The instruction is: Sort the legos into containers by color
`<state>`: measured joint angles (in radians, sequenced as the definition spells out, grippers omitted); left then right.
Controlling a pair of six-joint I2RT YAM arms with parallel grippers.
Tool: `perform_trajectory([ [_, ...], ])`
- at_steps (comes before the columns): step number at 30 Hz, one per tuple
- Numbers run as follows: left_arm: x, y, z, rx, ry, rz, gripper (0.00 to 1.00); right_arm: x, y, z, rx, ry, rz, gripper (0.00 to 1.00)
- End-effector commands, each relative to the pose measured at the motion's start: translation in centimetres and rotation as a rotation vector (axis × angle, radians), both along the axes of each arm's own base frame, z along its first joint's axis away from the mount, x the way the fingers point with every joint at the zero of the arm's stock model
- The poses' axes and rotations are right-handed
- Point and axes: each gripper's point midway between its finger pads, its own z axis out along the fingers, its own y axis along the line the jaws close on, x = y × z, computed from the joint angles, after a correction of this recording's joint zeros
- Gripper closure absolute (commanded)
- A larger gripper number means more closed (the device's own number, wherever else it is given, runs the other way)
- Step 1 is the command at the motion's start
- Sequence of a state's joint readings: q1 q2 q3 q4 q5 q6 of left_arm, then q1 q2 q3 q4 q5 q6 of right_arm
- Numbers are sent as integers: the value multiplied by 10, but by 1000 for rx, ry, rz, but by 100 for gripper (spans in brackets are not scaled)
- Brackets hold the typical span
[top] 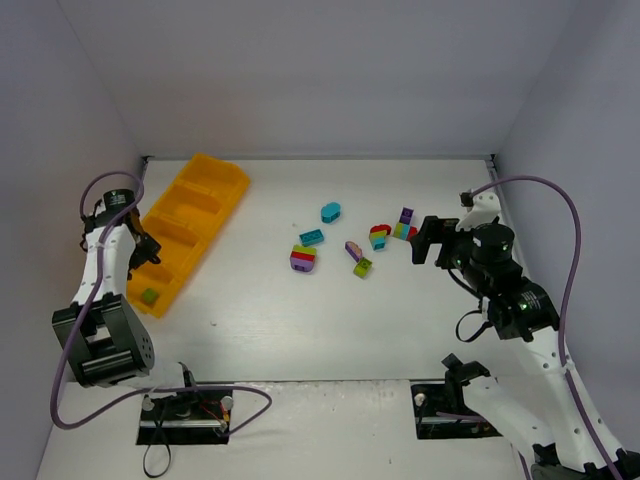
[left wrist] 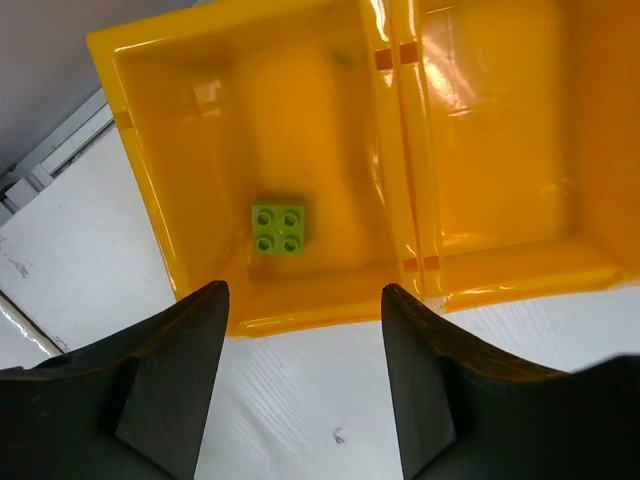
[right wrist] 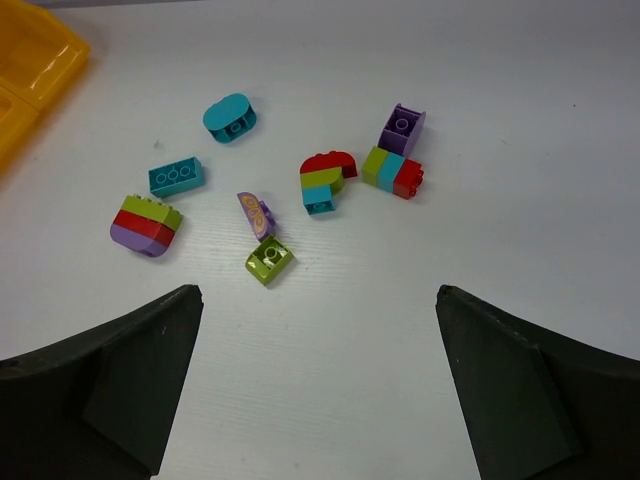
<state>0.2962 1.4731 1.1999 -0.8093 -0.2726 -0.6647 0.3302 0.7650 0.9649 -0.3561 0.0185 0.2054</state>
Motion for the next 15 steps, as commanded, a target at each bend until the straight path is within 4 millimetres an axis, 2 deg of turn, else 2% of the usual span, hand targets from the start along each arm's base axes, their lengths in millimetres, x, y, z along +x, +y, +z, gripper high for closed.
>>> perform_trajectory([
  [1,26,-28,44,-59,-228,-151,44,4,4,14,25,-59,11,0],
  [2,24,-29,48,-55,-240,-153,44,3,4,15,26,-62,11,0],
  [4,33,-52,62,-59,-286,-263,42,3,4,12,30,-55,5,0],
  [5,38,-81,70,-48,-297,-363,40,2,4,12,33,-56,3,0],
  [7,46,-110,85,-22,-319,-467,36,2,3,10,33,-52,-4,0],
  [8,49,-151,85,-42,-322,-587,36,2,3,10,36,-53,-5,0],
  [10,56,-190,93,-71,-361,-688,36,1,2,11,39,-57,-11,0],
  [11,54,-225,90,-91,-355,-777,36,1,2,12,41,-60,-11,0],
  [13,60,-263,97,-113,-401,-847,35,0,1,11,49,-58,-17,0],
  [14,63,-280,90,-116,-389,-880,35,0,1,11,51,-58,-20,0],
  [15,58,-316,91,-132,-411,-960,34,-1,1,11,58,-56,-21,0],
])
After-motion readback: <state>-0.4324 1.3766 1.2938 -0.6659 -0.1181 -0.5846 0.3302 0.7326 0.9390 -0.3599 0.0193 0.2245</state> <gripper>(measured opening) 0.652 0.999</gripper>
